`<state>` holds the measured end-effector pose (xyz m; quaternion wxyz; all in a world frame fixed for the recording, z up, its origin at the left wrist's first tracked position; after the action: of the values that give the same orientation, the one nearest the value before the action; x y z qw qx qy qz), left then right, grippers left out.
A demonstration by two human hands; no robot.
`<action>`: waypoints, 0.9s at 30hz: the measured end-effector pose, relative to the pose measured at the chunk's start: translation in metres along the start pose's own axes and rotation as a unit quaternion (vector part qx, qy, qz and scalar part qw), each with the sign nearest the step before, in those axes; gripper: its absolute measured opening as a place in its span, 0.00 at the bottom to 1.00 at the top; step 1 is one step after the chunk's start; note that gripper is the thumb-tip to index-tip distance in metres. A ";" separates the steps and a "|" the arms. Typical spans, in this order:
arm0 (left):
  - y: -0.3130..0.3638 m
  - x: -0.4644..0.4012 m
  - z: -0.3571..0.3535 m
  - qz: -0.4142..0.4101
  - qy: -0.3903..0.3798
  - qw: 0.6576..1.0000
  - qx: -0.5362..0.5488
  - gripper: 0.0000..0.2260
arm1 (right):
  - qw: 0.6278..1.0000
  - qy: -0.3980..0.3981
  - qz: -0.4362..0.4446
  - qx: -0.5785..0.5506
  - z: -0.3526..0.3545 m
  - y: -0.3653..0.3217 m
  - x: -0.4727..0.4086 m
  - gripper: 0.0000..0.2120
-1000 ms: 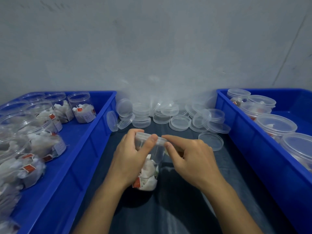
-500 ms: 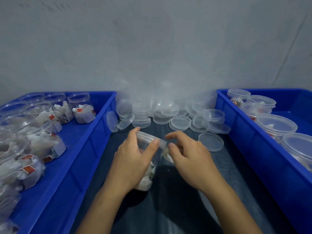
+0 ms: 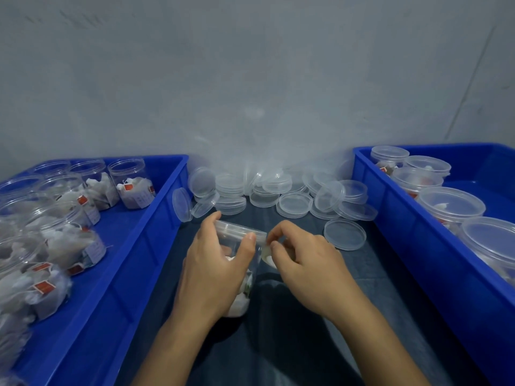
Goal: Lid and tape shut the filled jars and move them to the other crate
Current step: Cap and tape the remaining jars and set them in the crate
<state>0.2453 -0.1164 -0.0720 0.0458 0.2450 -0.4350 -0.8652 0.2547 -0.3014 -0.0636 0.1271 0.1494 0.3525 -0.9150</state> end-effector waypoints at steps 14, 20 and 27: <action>0.004 0.003 0.002 -0.023 0.030 0.999 0.013 0.45 | 0.999 -0.030 -0.011 0.021 0.010 0.006 -0.001 0.19; 0.008 0.005 0.005 -0.048 0.056 0.997 -0.030 0.46 | 0.996 -0.064 -0.007 0.057 0.000 0.008 0.001 0.17; 0.006 0.005 0.001 -0.041 0.058 0.997 -0.010 0.47 | 1.000 -0.009 -0.017 -0.009 -0.001 0.009 -0.003 0.17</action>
<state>0.2393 -0.1203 -0.0689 0.0376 0.3124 -0.4126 -0.8548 0.2604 -0.3072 -0.0692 0.1157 0.1336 0.3619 -0.9153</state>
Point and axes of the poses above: each hand's wrist, its own x-axis away from the middle knuckle, its own z-axis out of the back of the hand, y = z × x, the point moved 7 cm from there along -x, towards the middle knuckle, and after that the axes turned 5 degrees about y, right-handed, at the moved point
